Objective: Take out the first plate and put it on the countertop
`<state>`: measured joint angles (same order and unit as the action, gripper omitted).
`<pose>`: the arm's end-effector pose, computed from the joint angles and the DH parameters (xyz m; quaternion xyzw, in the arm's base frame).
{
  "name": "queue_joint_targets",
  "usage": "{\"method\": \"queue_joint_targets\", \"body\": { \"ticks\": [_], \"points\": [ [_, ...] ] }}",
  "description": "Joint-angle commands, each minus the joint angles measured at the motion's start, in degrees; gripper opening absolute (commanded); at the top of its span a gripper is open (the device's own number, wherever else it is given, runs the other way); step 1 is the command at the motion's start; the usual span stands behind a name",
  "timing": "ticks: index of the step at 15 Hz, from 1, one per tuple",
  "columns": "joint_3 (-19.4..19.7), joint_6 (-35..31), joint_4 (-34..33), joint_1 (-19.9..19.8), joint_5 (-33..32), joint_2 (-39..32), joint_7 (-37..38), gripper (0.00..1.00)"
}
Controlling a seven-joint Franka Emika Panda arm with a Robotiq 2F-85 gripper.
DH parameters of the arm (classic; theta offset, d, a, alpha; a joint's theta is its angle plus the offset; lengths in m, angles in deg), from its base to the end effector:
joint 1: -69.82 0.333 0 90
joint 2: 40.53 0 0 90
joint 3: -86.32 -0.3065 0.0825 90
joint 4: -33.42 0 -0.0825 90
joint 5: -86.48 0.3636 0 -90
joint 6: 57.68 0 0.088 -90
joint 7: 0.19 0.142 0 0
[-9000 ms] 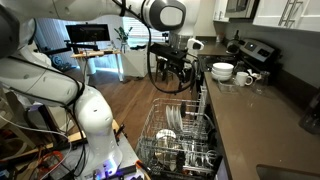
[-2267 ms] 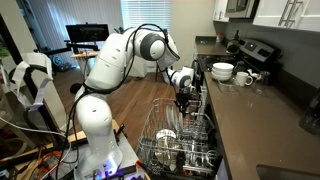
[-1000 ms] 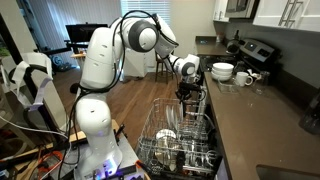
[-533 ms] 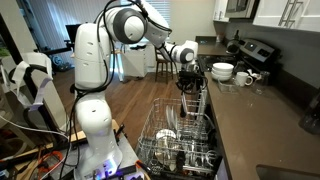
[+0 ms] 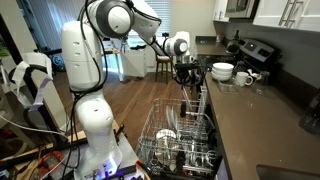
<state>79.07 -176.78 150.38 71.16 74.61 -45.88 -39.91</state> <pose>0.5394 0.0639 0.3608 0.8861 0.4551 -0.0485 0.0727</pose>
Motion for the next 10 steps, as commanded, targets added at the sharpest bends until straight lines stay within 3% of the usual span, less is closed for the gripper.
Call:
{"method": "queue_joint_targets", "body": {
  "ticks": [1,6,10],
  "points": [
    [1.2,-3.88,4.12,1.57,-7.43,4.4,5.29,0.04],
    [1.93,-11.27,7.53,1.94,-16.9,4.99,14.37,0.04],
    [1.91,-10.65,8.32,2.16,-19.83,5.64,18.05,0.04]
  ]
}}
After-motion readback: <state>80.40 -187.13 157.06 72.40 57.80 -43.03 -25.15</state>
